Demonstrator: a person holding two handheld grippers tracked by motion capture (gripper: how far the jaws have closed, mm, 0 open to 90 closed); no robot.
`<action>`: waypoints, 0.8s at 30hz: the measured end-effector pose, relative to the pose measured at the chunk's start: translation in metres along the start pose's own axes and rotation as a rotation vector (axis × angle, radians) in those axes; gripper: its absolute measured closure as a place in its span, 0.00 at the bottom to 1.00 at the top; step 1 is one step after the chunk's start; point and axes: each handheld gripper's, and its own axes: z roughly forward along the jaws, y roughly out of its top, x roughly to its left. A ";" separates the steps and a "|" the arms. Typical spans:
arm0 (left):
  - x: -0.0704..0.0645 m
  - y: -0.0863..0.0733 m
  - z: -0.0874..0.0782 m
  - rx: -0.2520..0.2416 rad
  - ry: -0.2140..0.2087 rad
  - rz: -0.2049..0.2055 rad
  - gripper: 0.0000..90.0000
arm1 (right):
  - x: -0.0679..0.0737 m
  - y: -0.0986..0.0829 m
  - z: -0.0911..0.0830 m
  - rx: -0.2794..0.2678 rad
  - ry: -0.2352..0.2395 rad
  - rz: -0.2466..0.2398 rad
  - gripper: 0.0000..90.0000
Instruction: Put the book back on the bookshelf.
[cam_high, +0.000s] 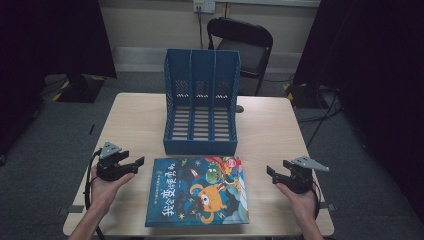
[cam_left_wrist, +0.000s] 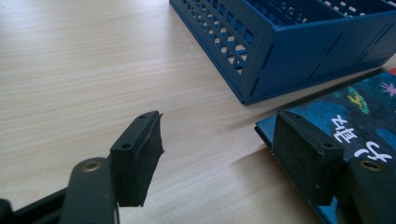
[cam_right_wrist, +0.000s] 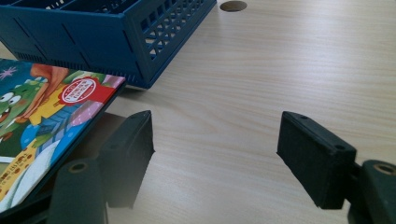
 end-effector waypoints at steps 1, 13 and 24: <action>-0.001 0.000 0.000 -0.002 -0.005 -0.005 0.37 | 0.000 0.000 0.000 0.000 0.000 0.000 0.30; -0.012 0.006 0.008 0.068 -0.060 0.002 0.46 | 0.003 0.008 0.007 0.029 0.032 -0.029 0.42; -0.032 0.016 0.007 0.075 -0.089 0.034 0.43 | 0.025 0.034 0.018 0.056 0.141 -0.092 0.38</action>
